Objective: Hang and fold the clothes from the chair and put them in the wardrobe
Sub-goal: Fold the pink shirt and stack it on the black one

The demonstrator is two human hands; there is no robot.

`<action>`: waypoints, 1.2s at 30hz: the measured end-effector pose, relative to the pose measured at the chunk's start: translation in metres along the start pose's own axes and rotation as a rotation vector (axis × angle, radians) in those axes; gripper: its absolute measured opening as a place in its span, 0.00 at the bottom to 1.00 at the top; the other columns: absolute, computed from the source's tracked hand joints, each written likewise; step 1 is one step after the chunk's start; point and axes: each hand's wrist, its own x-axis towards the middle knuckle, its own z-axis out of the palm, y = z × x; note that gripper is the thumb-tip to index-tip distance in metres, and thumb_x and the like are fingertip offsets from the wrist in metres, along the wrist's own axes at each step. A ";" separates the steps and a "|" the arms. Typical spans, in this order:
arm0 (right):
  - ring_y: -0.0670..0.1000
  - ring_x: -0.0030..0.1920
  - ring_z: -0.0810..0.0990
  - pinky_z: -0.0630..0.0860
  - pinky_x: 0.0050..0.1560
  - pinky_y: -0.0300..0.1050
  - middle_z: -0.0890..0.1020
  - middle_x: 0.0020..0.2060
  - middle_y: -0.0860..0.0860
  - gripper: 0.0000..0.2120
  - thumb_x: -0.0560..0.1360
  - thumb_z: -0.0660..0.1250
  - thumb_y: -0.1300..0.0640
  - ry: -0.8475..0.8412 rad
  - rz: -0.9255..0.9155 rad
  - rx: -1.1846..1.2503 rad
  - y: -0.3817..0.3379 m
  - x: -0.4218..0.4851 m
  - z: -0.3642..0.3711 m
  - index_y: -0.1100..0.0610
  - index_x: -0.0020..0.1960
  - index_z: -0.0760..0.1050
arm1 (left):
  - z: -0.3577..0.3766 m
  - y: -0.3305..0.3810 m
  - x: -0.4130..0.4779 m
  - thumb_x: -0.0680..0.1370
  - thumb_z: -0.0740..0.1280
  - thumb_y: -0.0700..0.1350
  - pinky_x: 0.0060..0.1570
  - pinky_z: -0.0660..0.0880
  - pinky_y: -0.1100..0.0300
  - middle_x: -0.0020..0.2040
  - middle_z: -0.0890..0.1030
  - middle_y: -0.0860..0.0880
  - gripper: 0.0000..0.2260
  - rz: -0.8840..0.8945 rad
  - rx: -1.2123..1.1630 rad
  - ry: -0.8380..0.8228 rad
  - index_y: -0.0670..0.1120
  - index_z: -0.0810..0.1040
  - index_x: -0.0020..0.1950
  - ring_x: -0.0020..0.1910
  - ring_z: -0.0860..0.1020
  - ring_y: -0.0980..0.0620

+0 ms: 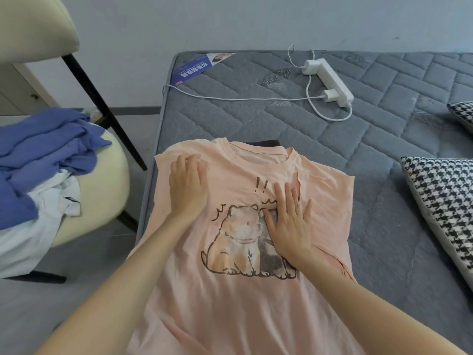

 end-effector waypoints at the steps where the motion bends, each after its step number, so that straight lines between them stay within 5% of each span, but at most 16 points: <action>1: 0.52 0.78 0.46 0.46 0.76 0.61 0.50 0.78 0.52 0.32 0.79 0.38 0.37 0.005 -0.007 -0.001 0.000 0.000 0.000 0.49 0.79 0.42 | 0.000 -0.004 -0.003 0.83 0.52 0.46 0.66 0.62 0.54 0.66 0.71 0.45 0.15 0.001 0.001 -0.021 0.42 0.71 0.65 0.65 0.66 0.46; 4: 0.52 0.78 0.45 0.46 0.76 0.60 0.50 0.78 0.52 0.31 0.80 0.40 0.39 0.012 -0.029 0.008 0.000 -0.002 0.000 0.50 0.79 0.43 | 0.008 -0.015 -0.010 0.84 0.47 0.48 0.75 0.49 0.49 0.78 0.56 0.48 0.22 -0.018 0.116 -0.247 0.45 0.56 0.78 0.77 0.52 0.48; 7: 0.51 0.78 0.45 0.47 0.77 0.57 0.51 0.78 0.52 0.31 0.80 0.41 0.39 -0.007 -0.034 0.049 0.000 -0.002 0.000 0.51 0.79 0.43 | 0.015 -0.017 -0.012 0.84 0.44 0.52 0.75 0.42 0.47 0.79 0.47 0.53 0.23 -0.042 0.214 -0.354 0.51 0.48 0.79 0.78 0.43 0.51; 10: 0.50 0.78 0.45 0.46 0.77 0.53 0.51 0.78 0.51 0.31 0.80 0.43 0.40 -0.029 -0.062 0.113 0.002 0.000 -0.005 0.51 0.79 0.43 | 0.014 -0.014 -0.009 0.83 0.42 0.54 0.74 0.37 0.45 0.79 0.44 0.55 0.23 -0.081 0.207 -0.393 0.52 0.46 0.79 0.77 0.41 0.53; 13: 0.52 0.77 0.54 0.55 0.76 0.51 0.61 0.76 0.51 0.26 0.82 0.52 0.45 0.033 -0.094 0.257 0.005 0.006 -0.020 0.52 0.77 0.56 | 0.008 -0.012 -0.001 0.83 0.41 0.54 0.73 0.33 0.47 0.79 0.44 0.57 0.24 -0.085 0.133 -0.420 0.51 0.46 0.79 0.77 0.40 0.57; 18: 0.50 0.71 0.65 0.58 0.72 0.42 0.69 0.71 0.51 0.19 0.82 0.53 0.57 0.240 -0.002 0.472 0.024 0.037 -0.054 0.57 0.72 0.67 | 0.004 -0.011 0.022 0.85 0.46 0.49 0.75 0.39 0.53 0.79 0.48 0.54 0.23 -0.035 -0.046 -0.394 0.48 0.49 0.79 0.77 0.45 0.57; 22: 0.52 0.71 0.64 0.55 0.73 0.43 0.69 0.71 0.53 0.23 0.79 0.53 0.65 0.060 0.114 0.336 0.052 0.063 -0.061 0.59 0.74 0.63 | 0.002 -0.018 0.046 0.84 0.51 0.48 0.75 0.49 0.48 0.79 0.50 0.49 0.23 0.059 0.015 -0.436 0.45 0.52 0.78 0.78 0.48 0.51; 26: 0.59 0.73 0.60 0.57 0.73 0.51 0.66 0.70 0.56 0.25 0.76 0.55 0.65 -0.127 0.140 0.198 0.069 0.079 -0.050 0.62 0.73 0.60 | 0.001 -0.021 0.063 0.83 0.55 0.45 0.75 0.48 0.46 0.79 0.46 0.46 0.26 0.065 0.166 -0.536 0.44 0.49 0.79 0.78 0.45 0.47; 31: 0.58 0.77 0.39 0.42 0.76 0.59 0.46 0.78 0.55 0.35 0.78 0.58 0.63 -0.263 0.129 -0.073 0.067 0.100 -0.055 0.58 0.79 0.41 | 0.006 -0.018 0.083 0.81 0.61 0.45 0.74 0.45 0.42 0.79 0.45 0.45 0.32 0.047 0.274 -0.584 0.47 0.45 0.79 0.78 0.42 0.45; 36: 0.61 0.77 0.43 0.44 0.74 0.65 0.54 0.77 0.56 0.39 0.78 0.62 0.54 -0.422 0.226 -0.073 0.062 0.123 -0.068 0.59 0.78 0.39 | 0.011 -0.024 0.112 0.77 0.68 0.52 0.72 0.43 0.37 0.79 0.49 0.45 0.41 0.045 0.392 -0.741 0.49 0.44 0.79 0.78 0.42 0.44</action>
